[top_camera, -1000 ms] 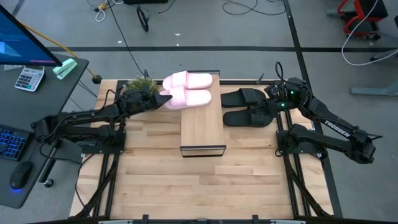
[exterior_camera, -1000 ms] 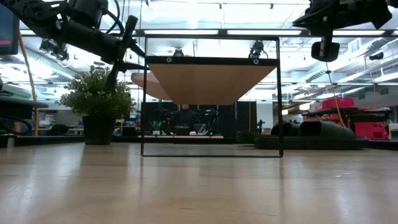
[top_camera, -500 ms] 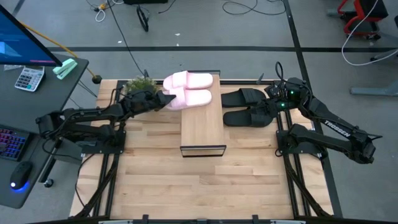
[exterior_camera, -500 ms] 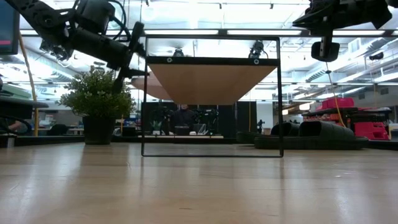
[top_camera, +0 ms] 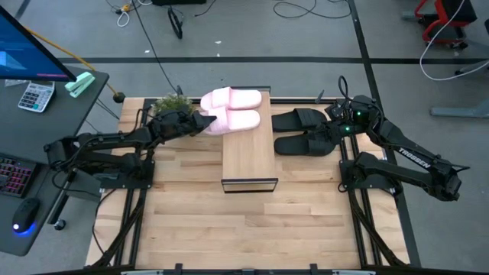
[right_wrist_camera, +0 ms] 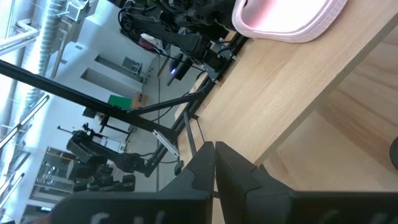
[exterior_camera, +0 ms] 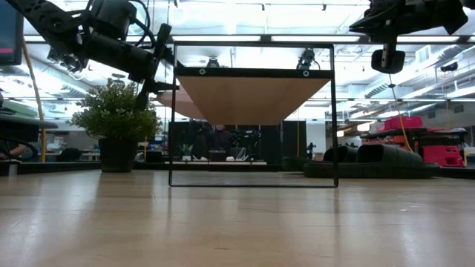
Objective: Pick and place slides into the shelf
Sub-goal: Put the pink slipper on the shelf
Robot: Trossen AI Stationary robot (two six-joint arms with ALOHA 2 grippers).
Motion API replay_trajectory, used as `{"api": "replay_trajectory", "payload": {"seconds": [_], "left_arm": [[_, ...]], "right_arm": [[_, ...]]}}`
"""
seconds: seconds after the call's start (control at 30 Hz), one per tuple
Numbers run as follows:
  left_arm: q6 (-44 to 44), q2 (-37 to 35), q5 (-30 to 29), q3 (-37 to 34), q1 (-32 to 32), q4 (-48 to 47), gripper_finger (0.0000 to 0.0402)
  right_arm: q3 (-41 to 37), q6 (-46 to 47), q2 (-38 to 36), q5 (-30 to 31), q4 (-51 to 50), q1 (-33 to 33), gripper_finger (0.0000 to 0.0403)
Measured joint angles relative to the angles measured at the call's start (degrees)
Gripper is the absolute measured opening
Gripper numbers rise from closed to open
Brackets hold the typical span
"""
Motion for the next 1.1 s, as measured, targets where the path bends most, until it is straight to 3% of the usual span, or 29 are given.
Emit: {"api": "replay_trajectory", "payload": {"seconds": [0.4,1.1], "left_arm": [[-1.0,0.0,0.4,0.0,0.0,0.0,0.0190],[-3.2,-0.1,1.7,0.0,0.0,-1.7,0.0174]], "right_arm": [[0.0,0.4,0.0,0.0,0.0,0.0,0.0020],[0.0,0.4,0.0,0.0,0.0,0.0,0.0020]]}}
